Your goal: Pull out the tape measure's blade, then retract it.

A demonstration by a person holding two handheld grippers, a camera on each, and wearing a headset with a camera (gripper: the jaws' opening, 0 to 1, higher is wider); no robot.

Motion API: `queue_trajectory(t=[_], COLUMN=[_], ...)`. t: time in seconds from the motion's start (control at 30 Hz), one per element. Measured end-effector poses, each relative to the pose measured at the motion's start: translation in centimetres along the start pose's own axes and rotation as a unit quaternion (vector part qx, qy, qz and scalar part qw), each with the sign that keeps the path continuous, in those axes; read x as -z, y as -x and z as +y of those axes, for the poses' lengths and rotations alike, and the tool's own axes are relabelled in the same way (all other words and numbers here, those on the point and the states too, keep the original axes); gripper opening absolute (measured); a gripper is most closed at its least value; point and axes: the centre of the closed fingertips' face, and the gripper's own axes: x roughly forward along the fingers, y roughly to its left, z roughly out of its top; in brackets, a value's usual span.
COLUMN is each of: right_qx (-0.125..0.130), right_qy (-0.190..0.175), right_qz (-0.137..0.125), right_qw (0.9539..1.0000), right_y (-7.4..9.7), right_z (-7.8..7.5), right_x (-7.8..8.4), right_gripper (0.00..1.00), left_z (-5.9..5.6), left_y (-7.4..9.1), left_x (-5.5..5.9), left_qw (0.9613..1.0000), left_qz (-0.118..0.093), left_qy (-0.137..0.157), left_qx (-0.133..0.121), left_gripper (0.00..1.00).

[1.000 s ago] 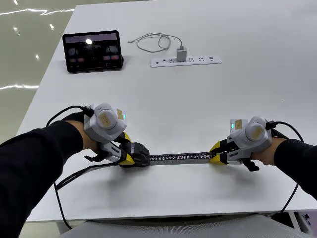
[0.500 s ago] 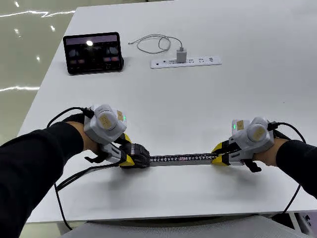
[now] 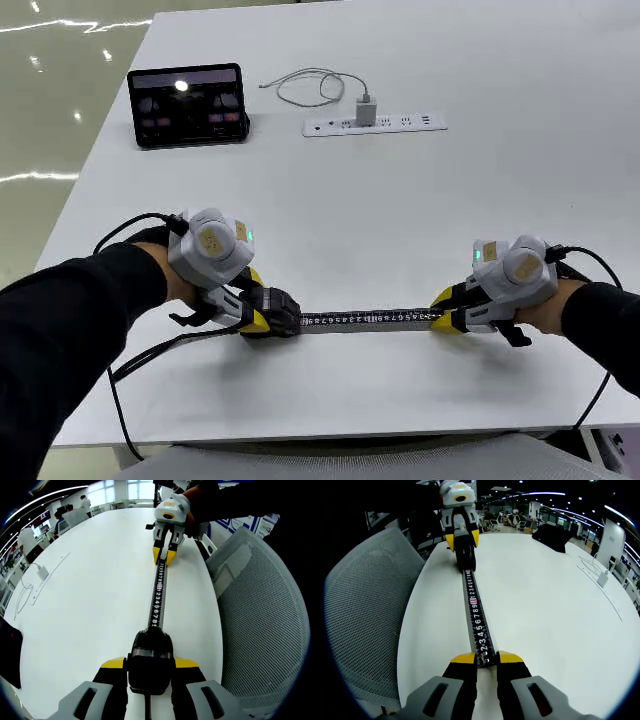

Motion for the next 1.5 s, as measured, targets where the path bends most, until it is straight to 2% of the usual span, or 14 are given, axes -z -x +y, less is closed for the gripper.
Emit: queue_trajectory(t=[1.13, 1.5], right_qx=[0.005, 0.007], right_qy=[-0.012, -0.015], right_qz=[0.016, 0.014], right_qw=[0.9998, 0.9998], right_y=[0.7, 0.9], right_z=[-0.9, -1.2], right_x=[1.9, 2.2], right_gripper=[0.09, 0.09], left_z=[0.2, 0.2], left_y=[-0.1, -0.1], left_x=[0.1, 0.1], left_qw=[1.0, 1.0], left_qz=[0.001, 0.002], left_qy=[0.002, 0.001], left_qx=[0.0, 0.0], left_gripper=[0.29, 0.29])
